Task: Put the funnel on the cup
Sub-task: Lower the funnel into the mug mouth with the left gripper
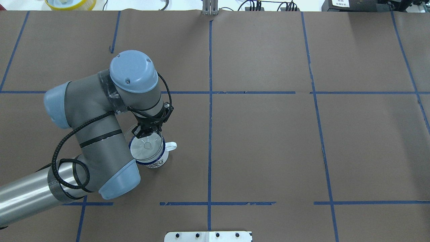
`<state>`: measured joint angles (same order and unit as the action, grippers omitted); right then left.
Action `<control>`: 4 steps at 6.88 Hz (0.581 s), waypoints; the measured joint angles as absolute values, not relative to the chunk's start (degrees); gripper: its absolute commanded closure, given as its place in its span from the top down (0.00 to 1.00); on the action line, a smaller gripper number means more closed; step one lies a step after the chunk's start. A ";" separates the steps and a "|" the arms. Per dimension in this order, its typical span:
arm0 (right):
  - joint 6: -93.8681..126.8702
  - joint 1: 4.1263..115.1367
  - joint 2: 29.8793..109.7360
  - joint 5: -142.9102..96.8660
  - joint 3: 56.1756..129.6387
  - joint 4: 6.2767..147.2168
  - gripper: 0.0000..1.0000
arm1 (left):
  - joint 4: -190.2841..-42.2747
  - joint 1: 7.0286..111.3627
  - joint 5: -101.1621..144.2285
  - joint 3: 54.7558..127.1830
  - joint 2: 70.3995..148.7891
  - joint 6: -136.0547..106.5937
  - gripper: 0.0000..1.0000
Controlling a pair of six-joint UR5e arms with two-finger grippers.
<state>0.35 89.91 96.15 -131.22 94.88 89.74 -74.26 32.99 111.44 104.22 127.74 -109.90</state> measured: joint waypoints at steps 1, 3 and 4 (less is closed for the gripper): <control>0.35 89.91 96.15 -131.22 94.89 89.74 1.00 | -74.32 32.94 111.44 104.20 127.65 -109.88 0.00; 0.35 89.91 96.15 -131.22 94.92 89.74 1.00 | -74.91 32.89 111.44 104.11 127.35 -109.87 0.00; 0.35 89.91 96.15 -131.22 94.91 89.74 1.00 | -75.17 32.88 111.45 104.09 127.21 -109.88 0.06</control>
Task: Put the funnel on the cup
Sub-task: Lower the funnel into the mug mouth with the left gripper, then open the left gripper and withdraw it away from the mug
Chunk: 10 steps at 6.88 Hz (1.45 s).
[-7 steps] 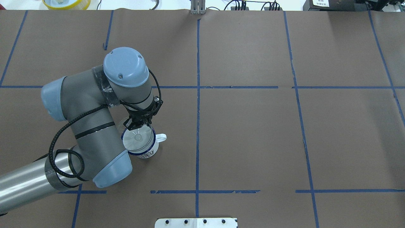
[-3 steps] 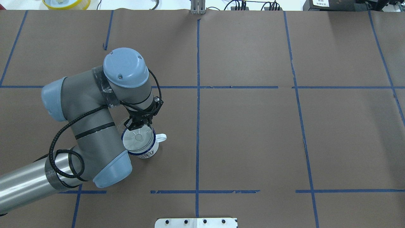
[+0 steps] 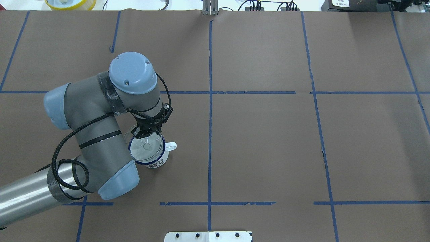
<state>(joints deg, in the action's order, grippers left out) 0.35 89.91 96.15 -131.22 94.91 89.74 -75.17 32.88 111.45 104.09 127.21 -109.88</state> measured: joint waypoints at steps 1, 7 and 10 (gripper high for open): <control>0.35 89.91 96.15 -131.22 94.89 89.74 1.00 | -75.27 32.88 111.45 104.07 127.20 -109.90 0.60; 0.35 89.91 96.15 -131.22 94.89 89.74 1.00 | -75.01 35.47 111.72 106.74 127.03 -104.23 1.00; 0.35 89.91 96.15 -131.22 94.92 89.74 1.00 | -75.65 44.83 116.08 110.75 121.35 -81.90 1.00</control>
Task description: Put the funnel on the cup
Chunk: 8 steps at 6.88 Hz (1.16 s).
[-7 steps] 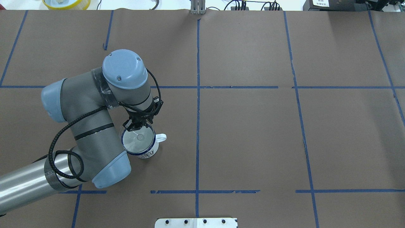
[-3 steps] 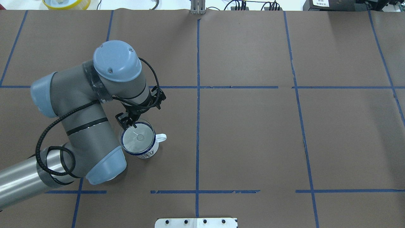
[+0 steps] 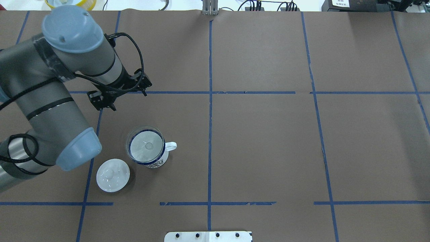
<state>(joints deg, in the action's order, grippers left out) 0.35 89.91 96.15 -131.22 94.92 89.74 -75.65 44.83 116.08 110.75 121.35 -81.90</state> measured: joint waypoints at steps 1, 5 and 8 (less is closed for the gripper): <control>0.35 89.91 96.15 -131.22 94.91 89.74 1.00 | -77.13 49.61 119.97 111.11 117.68 -71.50 1.00; 0.35 89.91 96.15 -131.22 94.90 89.74 1.00 | -83.98 73.82 132.66 108.45 97.10 -26.14 1.00; 0.35 89.91 96.15 -131.22 94.87 89.74 1.00 | -84.53 91.85 133.11 92.65 93.70 8.37 1.00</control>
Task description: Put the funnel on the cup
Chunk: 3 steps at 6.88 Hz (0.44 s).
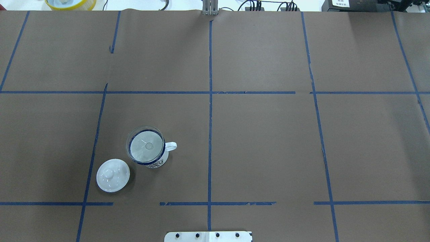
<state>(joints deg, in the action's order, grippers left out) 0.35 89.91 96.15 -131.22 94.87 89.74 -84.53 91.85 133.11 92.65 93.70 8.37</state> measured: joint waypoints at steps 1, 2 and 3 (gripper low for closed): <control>0.35 89.91 96.15 -131.22 94.87 89.74 1.00 | -84.58 94.60 132.92 89.93 94.02 11.82 1.00; 0.35 89.91 96.15 -131.22 94.89 89.74 1.00 | -83.71 95.69 132.79 88.78 94.50 12.96 1.00; 0.35 89.91 96.15 -131.22 94.89 89.74 1.00 | -83.24 96.11 132.83 88.09 94.75 13.29 1.00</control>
<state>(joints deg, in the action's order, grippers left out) 0.35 89.91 96.15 -131.22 94.89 89.74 -83.24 96.11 132.83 88.09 94.75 13.29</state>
